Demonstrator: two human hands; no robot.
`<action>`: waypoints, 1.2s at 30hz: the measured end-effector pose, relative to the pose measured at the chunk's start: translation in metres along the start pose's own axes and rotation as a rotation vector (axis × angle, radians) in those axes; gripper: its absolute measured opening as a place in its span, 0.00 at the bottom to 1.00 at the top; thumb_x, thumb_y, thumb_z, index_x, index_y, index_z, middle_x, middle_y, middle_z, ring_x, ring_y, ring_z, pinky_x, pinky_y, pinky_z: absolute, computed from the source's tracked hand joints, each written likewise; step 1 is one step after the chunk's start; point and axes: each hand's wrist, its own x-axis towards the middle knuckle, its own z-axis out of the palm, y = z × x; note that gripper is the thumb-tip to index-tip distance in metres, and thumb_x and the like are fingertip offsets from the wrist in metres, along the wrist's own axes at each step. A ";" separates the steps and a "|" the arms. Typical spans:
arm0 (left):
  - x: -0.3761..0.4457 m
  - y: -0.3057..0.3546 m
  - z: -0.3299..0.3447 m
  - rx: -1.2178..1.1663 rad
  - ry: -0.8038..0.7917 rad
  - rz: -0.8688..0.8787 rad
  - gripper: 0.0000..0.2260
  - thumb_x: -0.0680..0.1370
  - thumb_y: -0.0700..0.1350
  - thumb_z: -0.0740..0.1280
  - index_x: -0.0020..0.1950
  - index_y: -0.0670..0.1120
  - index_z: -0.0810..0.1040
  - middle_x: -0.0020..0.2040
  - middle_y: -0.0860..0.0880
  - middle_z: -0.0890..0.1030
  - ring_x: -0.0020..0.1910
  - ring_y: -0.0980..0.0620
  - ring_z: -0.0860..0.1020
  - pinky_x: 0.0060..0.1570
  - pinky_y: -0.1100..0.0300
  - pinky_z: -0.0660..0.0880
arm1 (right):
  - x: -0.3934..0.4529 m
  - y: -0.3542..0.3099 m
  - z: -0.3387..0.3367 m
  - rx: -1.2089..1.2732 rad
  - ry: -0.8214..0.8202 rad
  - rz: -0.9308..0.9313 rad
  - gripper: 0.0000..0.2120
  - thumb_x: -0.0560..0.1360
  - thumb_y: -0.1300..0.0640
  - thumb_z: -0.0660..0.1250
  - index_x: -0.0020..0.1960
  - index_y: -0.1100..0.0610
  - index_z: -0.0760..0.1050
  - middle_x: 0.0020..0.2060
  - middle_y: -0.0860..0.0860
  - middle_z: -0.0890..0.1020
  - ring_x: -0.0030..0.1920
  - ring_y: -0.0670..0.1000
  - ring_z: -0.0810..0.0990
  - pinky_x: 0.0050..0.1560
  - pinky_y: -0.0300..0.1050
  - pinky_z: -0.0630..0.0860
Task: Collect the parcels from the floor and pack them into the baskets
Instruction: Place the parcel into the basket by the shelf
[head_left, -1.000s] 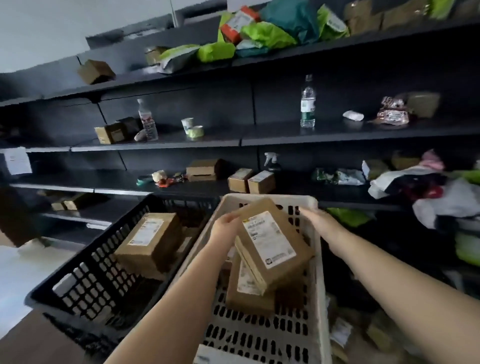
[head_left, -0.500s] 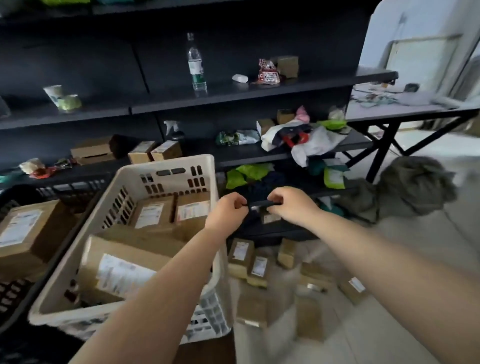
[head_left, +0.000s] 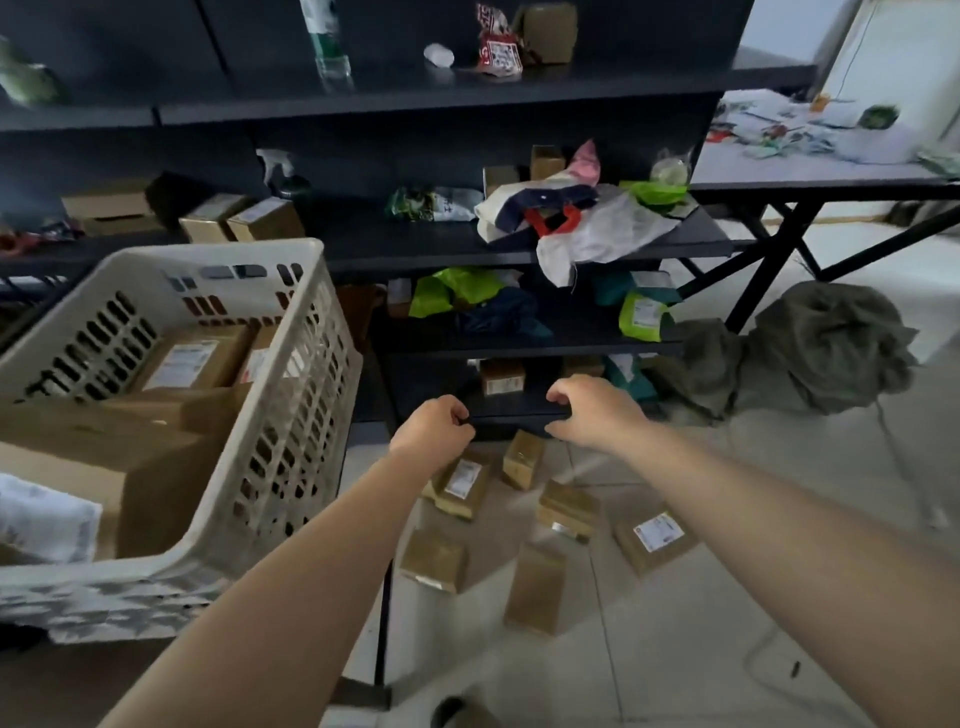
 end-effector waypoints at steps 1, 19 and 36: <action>0.010 0.000 0.005 0.001 0.003 -0.009 0.08 0.75 0.46 0.65 0.54 0.50 0.74 0.45 0.51 0.77 0.43 0.51 0.77 0.43 0.57 0.75 | 0.011 0.005 0.002 -0.007 -0.011 -0.007 0.21 0.73 0.49 0.67 0.65 0.52 0.71 0.63 0.50 0.74 0.62 0.53 0.73 0.59 0.52 0.72; 0.251 -0.126 0.285 0.045 -0.368 -0.167 0.12 0.75 0.44 0.64 0.57 0.45 0.75 0.58 0.45 0.77 0.57 0.45 0.75 0.53 0.58 0.70 | 0.227 0.171 0.274 0.176 -0.307 0.292 0.17 0.71 0.49 0.67 0.59 0.49 0.73 0.59 0.50 0.77 0.58 0.53 0.76 0.57 0.46 0.73; 0.324 -0.359 0.640 0.178 -0.824 -0.324 0.38 0.75 0.43 0.67 0.77 0.46 0.46 0.71 0.43 0.67 0.56 0.47 0.75 0.45 0.62 0.73 | 0.256 0.296 0.681 0.240 -0.557 0.505 0.24 0.77 0.47 0.59 0.71 0.55 0.64 0.69 0.53 0.70 0.68 0.54 0.69 0.64 0.46 0.66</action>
